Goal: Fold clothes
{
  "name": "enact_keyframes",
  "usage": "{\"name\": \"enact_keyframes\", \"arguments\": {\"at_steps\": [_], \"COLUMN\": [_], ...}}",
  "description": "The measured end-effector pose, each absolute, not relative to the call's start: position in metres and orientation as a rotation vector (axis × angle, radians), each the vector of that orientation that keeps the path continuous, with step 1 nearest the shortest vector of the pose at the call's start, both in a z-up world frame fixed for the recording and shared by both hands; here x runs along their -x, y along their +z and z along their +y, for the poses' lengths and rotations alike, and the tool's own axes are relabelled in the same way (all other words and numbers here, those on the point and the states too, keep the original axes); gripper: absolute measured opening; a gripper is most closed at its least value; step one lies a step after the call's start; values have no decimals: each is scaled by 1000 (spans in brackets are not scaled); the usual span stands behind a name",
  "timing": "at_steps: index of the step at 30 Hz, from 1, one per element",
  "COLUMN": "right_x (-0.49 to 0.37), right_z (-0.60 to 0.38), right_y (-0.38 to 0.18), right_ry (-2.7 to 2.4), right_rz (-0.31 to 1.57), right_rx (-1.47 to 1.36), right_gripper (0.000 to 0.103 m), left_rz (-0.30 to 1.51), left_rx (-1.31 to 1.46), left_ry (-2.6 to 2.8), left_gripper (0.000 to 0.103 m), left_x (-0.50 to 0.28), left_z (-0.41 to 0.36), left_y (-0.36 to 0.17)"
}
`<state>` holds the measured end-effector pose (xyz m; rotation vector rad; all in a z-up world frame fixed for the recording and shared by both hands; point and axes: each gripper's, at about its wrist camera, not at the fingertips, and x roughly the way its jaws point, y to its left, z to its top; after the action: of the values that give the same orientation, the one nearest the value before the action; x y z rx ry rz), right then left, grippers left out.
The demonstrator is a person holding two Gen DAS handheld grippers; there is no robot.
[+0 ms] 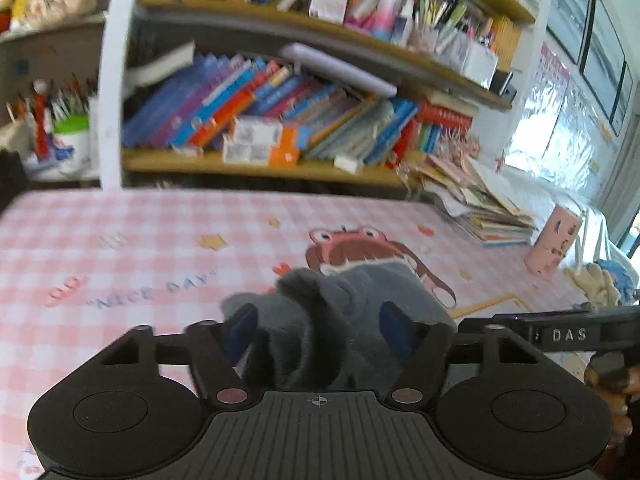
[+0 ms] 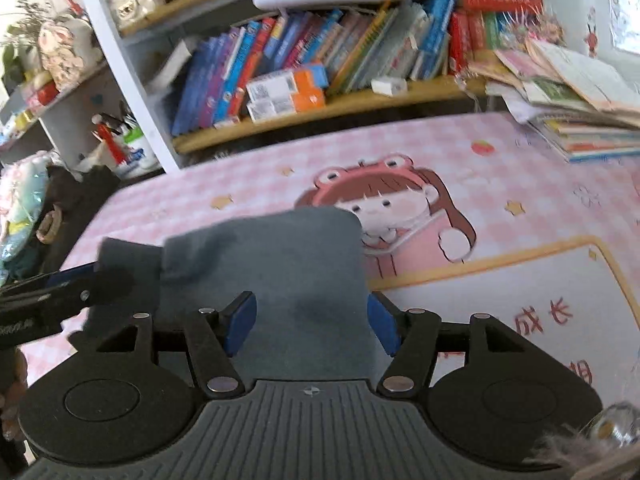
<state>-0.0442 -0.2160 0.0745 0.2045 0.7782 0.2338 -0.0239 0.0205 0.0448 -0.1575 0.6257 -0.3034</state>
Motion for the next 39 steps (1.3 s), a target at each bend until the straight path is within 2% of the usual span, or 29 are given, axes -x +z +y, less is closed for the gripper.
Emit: {"name": "enact_keyframes", "arguments": {"at_steps": [1,2,7,10,12,16,17,18,20,28,29,30,31,32,33,34,37,39], "right_x": [43,41,37,34,30,26,26,25,26,23,22,22,22,22,22,21,21,21], "right_z": [-217,-217,-214,-214,-211,-203,-202,-201,-199,-198,-198,-198,-197,-197,-197,-197,-196,-195], "right_y": [72,70,68,62,57,48,47,46,46,47,46,46,46,45,45,45,44,43], "right_ry": [234,237,254,260,271,294,302,310,321,318,318,318,317,317,317,317,319,322], "right_rz": [785,791,797,830,867,911,915,918,918,909,911,913,916,918,920,920,923,926], "right_rx": [-204,-201,-184,-185,-185,-166,-166,-165,-157,-152,-151,-151,-150,-150,-150,-148,-148,-147], "right_gripper": [63,63,67,68,68,68,68,68,68,69,69,69,69,70,70,70,70,71], "left_rz": [648,656,477,664,805,709,685,665,646,788,799,805,804,800,781,749,699,750], "left_rx": [175,208,559,642,657,663,655,656,675,697,719,746,770,785,775,751,692,668], "left_ry": [-315,-312,-356,-219,-133,-132,-138,-131,-130,-143,-148,-155,-169,-189,-193,-199,-198,-155], "left_gripper": [15,10,10,11,23,33,39,48,56,56,55,49,40,26,17,13,13,13], "left_x": [20,19,47,37,33,47,49,52,54,35,34,35,35,35,37,40,42,37], "left_z": [22,26,73,90,93,93,93,94,98,93,95,98,100,100,100,99,94,91], "left_y": [41,41,65,24,-13,-3,2,6,8,-11,-15,-18,-19,-18,-13,-6,7,0]}}
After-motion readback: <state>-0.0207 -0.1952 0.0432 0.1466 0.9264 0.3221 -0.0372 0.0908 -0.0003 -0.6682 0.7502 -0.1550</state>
